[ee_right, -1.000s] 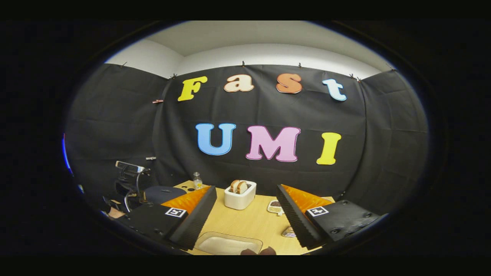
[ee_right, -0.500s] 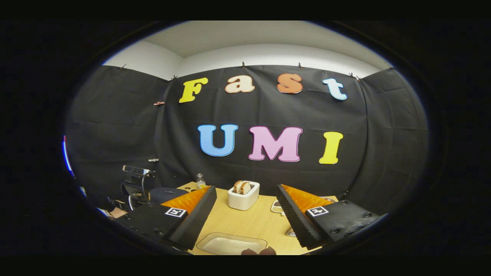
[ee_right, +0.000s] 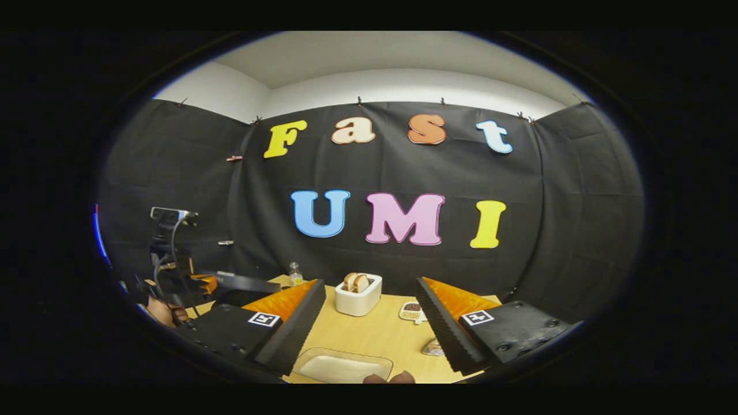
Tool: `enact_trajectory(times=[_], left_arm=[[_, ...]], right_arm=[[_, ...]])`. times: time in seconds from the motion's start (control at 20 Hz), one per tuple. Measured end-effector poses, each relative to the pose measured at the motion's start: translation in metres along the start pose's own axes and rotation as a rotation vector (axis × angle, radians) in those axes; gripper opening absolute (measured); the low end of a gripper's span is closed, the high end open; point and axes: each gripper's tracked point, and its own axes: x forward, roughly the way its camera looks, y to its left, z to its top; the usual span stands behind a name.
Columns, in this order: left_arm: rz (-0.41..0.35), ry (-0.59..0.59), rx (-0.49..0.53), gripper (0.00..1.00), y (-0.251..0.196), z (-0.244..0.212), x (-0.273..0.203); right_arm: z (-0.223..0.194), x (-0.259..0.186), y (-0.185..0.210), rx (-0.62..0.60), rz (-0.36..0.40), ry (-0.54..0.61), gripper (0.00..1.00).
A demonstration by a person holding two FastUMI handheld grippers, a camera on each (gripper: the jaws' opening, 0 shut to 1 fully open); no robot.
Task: Close the left gripper, press the button to open the rice cooker; take a wooden spoon from the chopstick holder with the right hand, scoop a spoonful of rice and pour it into the rice cooker, then put the wooden spoon back into the chopstick holder.
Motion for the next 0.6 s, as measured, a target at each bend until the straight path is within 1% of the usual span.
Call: enact_trajectory(times=[0.1,0.2,0.35,0.45,0.5,0.55,0.6], left_arm=[[-0.016,-0.008,-0.025,0.05,-0.001,0.008,-0.01],[-0.035,-0.044,-0.037,0.05,-0.003,0.024,-0.023],[-0.055,-0.094,-0.023,0.05,-0.009,0.038,-0.042],[-0.094,-0.108,-0.015,0.07,-0.02,0.039,-0.051],[-0.111,-0.108,-0.007,0.08,-0.025,0.036,-0.055],[-0.119,-0.109,0.003,0.08,-0.027,0.036,-0.059],[-0.124,-0.117,0.009,0.08,-0.027,0.038,-0.061]], right_arm=[[0.001,-0.001,-0.004,0.005,-0.007,-0.004,0.98],[-0.001,0.0,-0.011,0.014,-0.019,-0.001,0.98],[-0.003,-0.001,-0.025,0.024,-0.042,0.0,0.98],[-0.006,-0.001,-0.033,0.03,-0.055,0.0,0.98],[-0.009,-0.001,-0.036,0.036,-0.06,0.005,1.0],[-0.013,-0.002,-0.039,0.04,-0.065,0.012,1.0],[-0.017,-0.001,-0.044,0.043,-0.073,0.016,0.98]])
